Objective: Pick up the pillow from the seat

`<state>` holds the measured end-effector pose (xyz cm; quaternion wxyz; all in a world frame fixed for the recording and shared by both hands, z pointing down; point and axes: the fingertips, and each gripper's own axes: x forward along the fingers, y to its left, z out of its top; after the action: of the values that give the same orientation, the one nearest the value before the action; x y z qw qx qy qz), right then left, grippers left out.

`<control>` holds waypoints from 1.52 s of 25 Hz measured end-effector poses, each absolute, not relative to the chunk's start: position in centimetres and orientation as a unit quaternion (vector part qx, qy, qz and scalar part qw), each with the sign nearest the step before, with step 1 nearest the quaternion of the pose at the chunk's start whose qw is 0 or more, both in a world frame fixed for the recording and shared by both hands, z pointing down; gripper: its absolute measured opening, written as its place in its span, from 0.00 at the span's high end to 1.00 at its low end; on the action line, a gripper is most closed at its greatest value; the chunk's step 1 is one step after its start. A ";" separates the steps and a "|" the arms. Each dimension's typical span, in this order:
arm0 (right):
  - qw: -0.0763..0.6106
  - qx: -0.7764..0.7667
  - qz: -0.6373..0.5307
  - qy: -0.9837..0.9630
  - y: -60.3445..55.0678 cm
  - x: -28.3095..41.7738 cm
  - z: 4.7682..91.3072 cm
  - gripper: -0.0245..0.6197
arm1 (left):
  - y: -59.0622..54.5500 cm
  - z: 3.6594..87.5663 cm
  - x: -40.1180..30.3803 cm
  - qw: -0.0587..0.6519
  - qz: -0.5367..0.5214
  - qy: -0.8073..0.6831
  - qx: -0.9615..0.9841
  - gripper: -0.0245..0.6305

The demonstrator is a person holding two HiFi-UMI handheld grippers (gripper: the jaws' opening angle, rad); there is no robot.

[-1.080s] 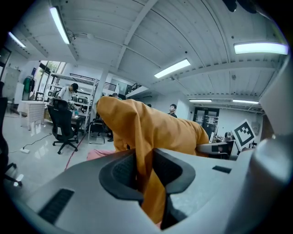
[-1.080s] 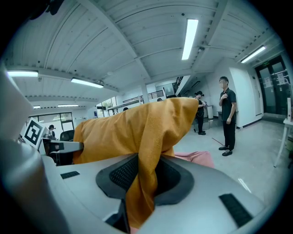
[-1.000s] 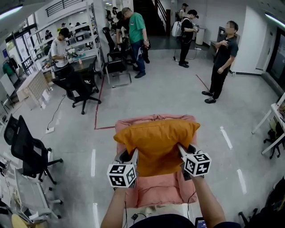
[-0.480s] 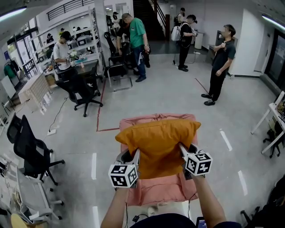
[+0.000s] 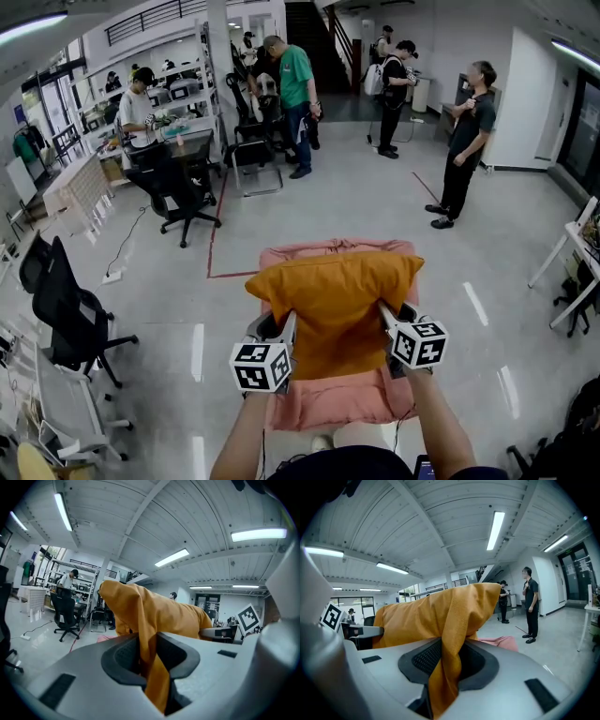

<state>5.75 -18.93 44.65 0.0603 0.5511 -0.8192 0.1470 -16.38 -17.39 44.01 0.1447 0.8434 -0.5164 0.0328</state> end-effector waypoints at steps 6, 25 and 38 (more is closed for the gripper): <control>0.057 0.545 0.146 -0.823 -19.2 4.8 44.2 0.78 | -17.3 43.4 -17.5 0.142 0.029 -0.517 0.844 0.82; 0.039 0.548 0.129 -0.825 -15.8 6.9 41.6 0.77 | -14.8 40.8 -15.6 0.123 0.013 -0.511 0.851 0.81; 0.024 0.545 0.127 -0.828 -9.8 11.2 39.2 0.77 | -9.1 37.6 -11.5 0.105 0.013 -0.511 0.853 0.81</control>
<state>11.19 -9.76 39.17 0.0239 0.5454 -0.8282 0.1269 -11.49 -9.10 37.62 0.1048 0.8532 -0.5108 0.0127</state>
